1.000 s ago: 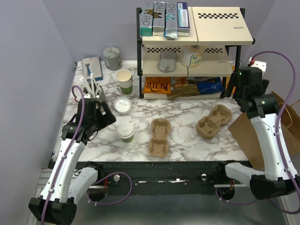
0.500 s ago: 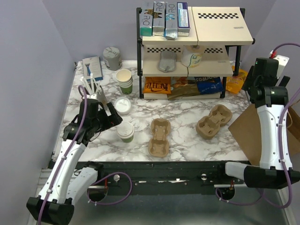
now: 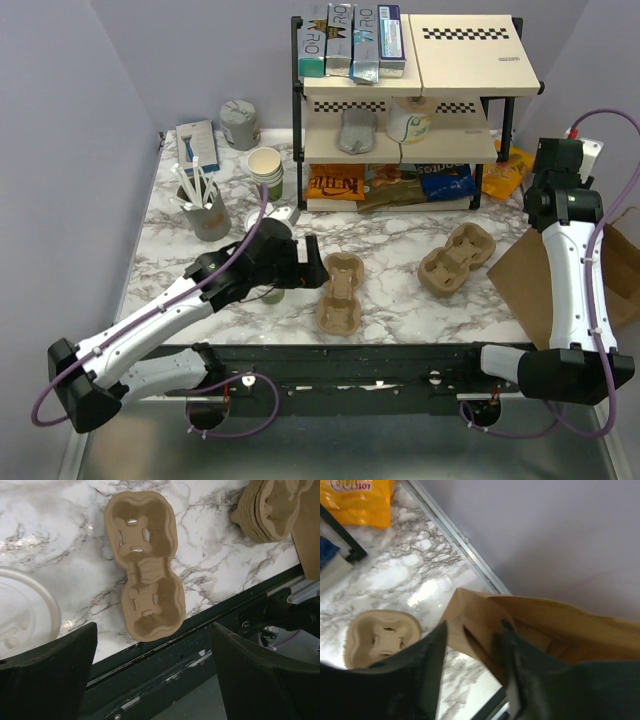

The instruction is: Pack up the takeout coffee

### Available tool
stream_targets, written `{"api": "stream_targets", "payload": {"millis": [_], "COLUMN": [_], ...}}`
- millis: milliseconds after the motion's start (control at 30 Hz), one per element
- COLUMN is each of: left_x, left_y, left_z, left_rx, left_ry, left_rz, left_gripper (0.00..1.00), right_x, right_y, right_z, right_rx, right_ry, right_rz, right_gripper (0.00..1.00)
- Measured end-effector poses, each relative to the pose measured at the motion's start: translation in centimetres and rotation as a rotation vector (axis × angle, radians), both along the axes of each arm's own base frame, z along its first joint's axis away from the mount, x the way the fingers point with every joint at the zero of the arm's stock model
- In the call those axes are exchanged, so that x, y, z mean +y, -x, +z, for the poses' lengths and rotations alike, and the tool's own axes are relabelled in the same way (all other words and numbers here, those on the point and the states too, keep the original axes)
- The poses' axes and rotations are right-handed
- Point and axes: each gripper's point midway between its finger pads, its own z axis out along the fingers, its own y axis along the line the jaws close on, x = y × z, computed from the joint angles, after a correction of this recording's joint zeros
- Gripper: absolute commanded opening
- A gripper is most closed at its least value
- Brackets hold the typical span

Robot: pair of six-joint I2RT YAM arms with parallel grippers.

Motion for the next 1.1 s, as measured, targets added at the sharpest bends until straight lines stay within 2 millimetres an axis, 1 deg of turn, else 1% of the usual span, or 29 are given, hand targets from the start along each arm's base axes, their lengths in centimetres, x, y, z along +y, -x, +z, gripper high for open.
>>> {"api": "stream_targets", "payload": {"millis": [33, 133, 200, 267, 300, 433, 533, 633, 700, 900, 1000, 1100], "left_x": [-0.7, -2.4, -3.1, -3.4, -3.5, -3.3, -3.1, -2.3, -1.8, -0.1, 0.6, 1.4], "left_y": [0.3, 1.3, 1.7, 1.8, 1.7, 0.2, -0.9, -1.7, -2.3, -4.3, -4.6, -4.4], "left_z": [-0.4, -1.9, -3.2, -4.3, -4.8, -7.0, -9.4, -11.2, -11.6, -11.4, -11.9, -12.6], "left_rx": [0.007, 0.028, 0.037, 0.042, 0.042, 0.034, 0.041, 0.043, 0.034, -0.006, -0.010, -0.004], "left_ry": [-0.008, -0.050, -0.096, -0.135, -0.151, -0.211, -0.283, -0.349, -0.368, -0.385, -0.408, -0.432], "left_rz": [-0.012, -0.041, -0.039, -0.016, -0.003, 0.090, 0.156, 0.213, 0.254, 0.377, 0.406, 0.416], "left_gripper": [0.99, 0.99, 0.99, 0.99, 0.99, 0.99, 0.99, 0.99, 0.99, 0.99, 0.99, 0.99], "right_x": [0.0, 0.1, 0.2, 0.4, 0.5, 1.1, 1.4, 1.7, 1.9, 2.2, 2.3, 2.3], "right_y": [0.1, 0.1, 0.1, 0.2, 0.2, 0.3, 0.5, 0.8, 0.9, 1.0, 1.0, 1.0], "right_z": [-0.2, -0.1, -0.1, -0.1, -0.2, -0.3, 0.0, 0.4, 0.7, 0.9, 0.8, 0.8], "right_rx": [0.001, -0.012, -0.025, -0.031, -0.033, -0.050, -0.071, -0.096, -0.111, -0.124, -0.124, -0.127], "right_ry": [-0.002, -0.006, -0.010, -0.017, -0.022, -0.044, -0.053, -0.061, -0.066, -0.076, -0.077, -0.077], "right_rz": [0.001, 0.005, 0.011, 0.019, 0.024, 0.051, 0.066, 0.080, 0.089, 0.104, 0.105, 0.106], "right_gripper": [0.42, 0.37, 0.37, 0.36, 0.36, 0.36, 0.36, 0.36, 0.36, 0.36, 0.36, 0.36]}}
